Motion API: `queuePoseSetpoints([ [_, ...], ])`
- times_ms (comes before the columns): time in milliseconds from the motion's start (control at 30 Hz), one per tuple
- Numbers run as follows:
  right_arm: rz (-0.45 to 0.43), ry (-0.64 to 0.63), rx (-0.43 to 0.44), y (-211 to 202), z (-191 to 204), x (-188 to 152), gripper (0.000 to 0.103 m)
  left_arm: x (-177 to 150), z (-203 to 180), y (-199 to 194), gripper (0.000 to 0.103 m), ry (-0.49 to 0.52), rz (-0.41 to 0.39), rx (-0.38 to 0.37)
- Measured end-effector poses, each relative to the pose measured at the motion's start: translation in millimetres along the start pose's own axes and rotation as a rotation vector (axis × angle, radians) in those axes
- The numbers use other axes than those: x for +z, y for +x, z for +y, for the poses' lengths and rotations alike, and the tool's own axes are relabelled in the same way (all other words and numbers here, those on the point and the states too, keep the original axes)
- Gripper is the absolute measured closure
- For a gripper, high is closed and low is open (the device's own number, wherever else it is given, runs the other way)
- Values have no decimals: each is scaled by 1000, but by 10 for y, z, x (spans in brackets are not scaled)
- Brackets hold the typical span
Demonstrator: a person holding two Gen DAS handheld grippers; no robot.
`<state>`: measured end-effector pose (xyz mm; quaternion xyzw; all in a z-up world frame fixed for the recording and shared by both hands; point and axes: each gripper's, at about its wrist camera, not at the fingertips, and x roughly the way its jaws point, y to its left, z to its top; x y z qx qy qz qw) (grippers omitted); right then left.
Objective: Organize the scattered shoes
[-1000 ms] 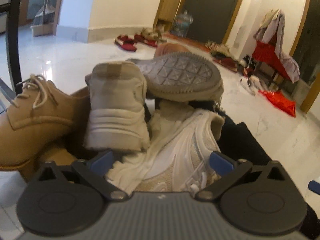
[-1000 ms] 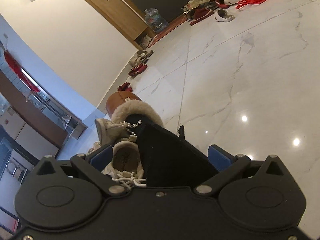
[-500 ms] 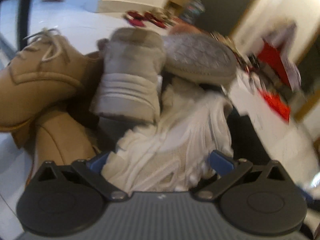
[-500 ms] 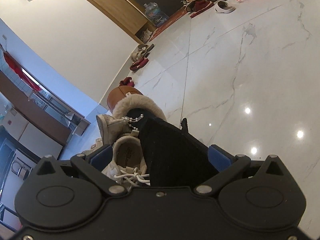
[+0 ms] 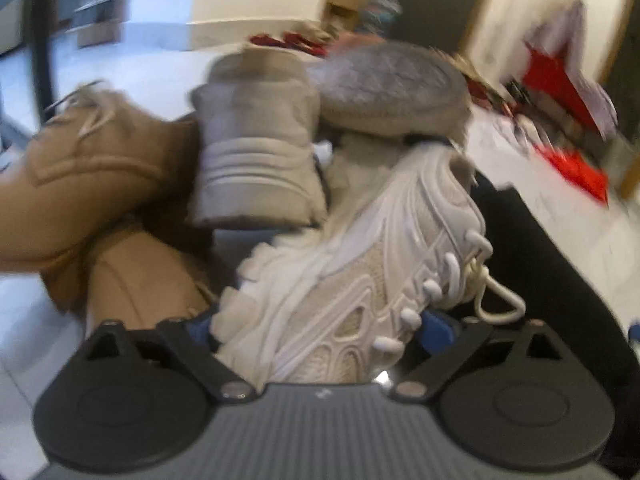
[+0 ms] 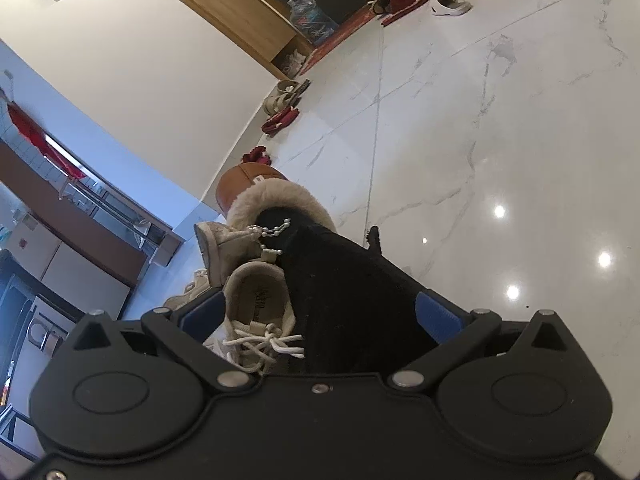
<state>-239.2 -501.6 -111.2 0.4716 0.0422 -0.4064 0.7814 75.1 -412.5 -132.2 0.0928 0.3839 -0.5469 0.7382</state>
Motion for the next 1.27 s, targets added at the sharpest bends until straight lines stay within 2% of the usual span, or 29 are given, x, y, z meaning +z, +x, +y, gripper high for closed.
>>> queuePoseSetpoints([
  [167,11,9,8,18,-33,2,0,-101,-107,-209,24,-21,-42,13],
  [367,24,24,2,40,-67,0,0,-59,-271,-611,32,-153,-92,31],
  [500,32,23,1,55,-70,8,0,-62,-427,-875,34,-145,-122,76],
  [633,47,22,-7,77,-80,10,0,-161,-487,-1321,34,-171,-127,140],
  [800,65,29,-19,90,-93,24,0,-464,-363,-2003,34,-283,-220,218],
  [900,81,14,-38,83,-64,23,0,-869,-296,-2723,34,-394,-345,275],
  [967,88,-18,-64,55,5,3,0,-1160,-367,-3057,34,-367,-380,335],
  [1067,103,-107,-73,8,199,-76,0,-1584,-411,-3415,34,-379,-363,431],
  [1167,124,-198,-19,-41,404,-184,0,-2007,-316,-3591,34,-494,-363,482],
  [1267,162,-233,5,-83,552,-308,0,-2516,-234,-3686,34,-626,-371,554],
])
